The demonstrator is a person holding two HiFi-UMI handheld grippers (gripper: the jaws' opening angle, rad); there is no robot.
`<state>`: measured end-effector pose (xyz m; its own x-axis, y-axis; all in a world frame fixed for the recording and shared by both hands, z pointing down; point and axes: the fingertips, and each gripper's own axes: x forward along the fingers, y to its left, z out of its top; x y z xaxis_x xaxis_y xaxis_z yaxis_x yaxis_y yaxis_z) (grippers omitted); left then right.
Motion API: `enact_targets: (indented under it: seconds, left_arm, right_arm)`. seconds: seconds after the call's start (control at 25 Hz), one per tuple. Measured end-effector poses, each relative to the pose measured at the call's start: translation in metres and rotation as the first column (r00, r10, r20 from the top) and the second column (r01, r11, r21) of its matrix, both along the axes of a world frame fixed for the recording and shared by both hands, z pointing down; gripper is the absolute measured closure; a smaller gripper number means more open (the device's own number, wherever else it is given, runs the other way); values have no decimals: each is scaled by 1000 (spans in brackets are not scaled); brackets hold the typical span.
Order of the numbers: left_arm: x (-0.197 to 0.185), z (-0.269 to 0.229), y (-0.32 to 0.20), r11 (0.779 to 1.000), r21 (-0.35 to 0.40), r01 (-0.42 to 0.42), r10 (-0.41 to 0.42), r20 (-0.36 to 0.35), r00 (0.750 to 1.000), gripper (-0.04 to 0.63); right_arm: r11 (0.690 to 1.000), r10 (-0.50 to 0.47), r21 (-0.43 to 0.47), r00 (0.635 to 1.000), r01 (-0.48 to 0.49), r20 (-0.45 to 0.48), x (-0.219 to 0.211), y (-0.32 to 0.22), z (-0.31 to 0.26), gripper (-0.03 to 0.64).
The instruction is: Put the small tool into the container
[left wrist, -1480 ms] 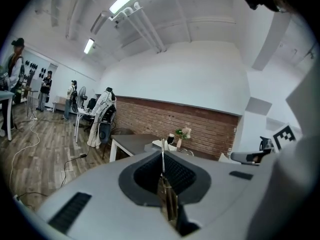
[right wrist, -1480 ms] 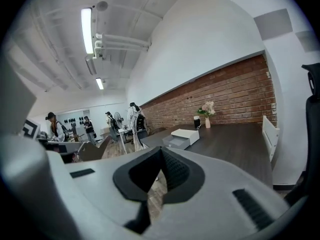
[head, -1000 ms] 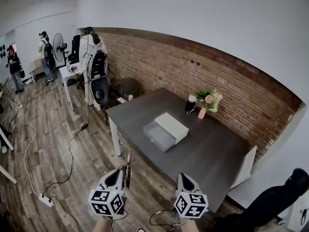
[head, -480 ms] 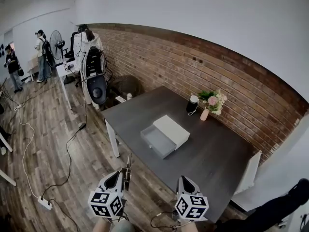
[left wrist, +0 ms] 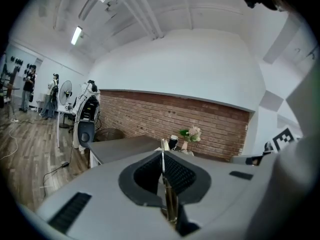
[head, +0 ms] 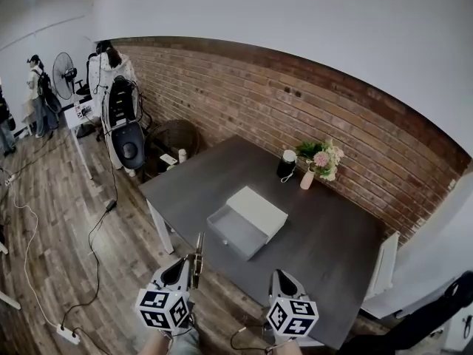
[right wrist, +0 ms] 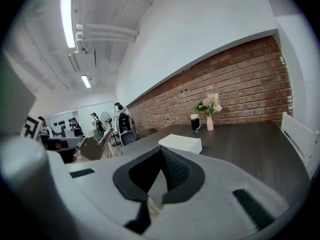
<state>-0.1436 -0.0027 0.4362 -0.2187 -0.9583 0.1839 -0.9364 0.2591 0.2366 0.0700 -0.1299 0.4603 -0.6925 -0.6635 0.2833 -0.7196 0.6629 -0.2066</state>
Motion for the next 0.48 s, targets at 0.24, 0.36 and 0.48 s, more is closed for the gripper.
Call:
enact_targets:
  seconds: [0.24, 0.36, 0.48]
  left_arm:
    - [-55, -8, -50, 998, 5, -68, 68, -7, 998, 588]
    - [-82, -11, -71, 996, 11, -87, 87, -18, 996, 588]
    - [-106, -12, -92, 994, 17, -110, 110, -24, 994, 588]
  right_arm:
    - [998, 67, 10, 998, -67, -6, -46, -36, -13, 615]
    - [996, 89, 16, 996, -88, -15, -69, -52, -18, 615]
    - [993, 115, 17, 993, -115, -20, -90, -66, -20, 615]
